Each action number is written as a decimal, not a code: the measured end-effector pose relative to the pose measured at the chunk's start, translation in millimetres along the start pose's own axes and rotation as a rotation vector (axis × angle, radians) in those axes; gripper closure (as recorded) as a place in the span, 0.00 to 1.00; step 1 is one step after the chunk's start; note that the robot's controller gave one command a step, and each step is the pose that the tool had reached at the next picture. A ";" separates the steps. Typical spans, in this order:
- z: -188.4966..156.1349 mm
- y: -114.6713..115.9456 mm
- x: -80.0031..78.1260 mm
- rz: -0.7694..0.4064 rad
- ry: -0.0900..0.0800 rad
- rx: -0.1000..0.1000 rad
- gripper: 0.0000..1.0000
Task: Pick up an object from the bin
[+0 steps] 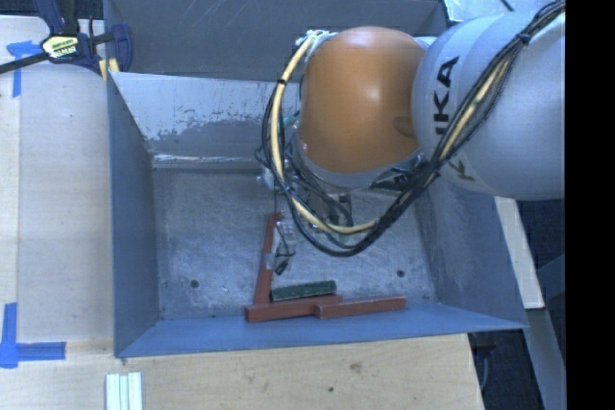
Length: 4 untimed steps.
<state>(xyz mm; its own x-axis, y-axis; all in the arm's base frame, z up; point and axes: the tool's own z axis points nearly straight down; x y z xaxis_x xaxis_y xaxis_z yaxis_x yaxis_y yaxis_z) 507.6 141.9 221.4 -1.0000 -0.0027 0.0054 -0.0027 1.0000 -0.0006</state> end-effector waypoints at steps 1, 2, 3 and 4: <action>104.3 -49.5 -39.4 -0.205 -0.002 0.002 0.00; 151.6 -55.9 -1.6 -0.605 -0.009 0.001 0.00; 150.4 -118.5 -24.5 -0.666 -0.011 0.004 0.00; 149.4 -114.9 -24.7 -0.667 -0.013 0.002 1.00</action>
Offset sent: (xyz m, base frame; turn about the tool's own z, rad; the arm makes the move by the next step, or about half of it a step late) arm 0.0392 -0.0468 -0.1016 -0.2080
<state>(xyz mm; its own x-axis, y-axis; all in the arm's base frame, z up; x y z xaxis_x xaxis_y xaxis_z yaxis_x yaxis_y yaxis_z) 531.8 27.0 71.9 -0.7838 -0.6210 -0.0066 -0.6210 0.7838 -0.0032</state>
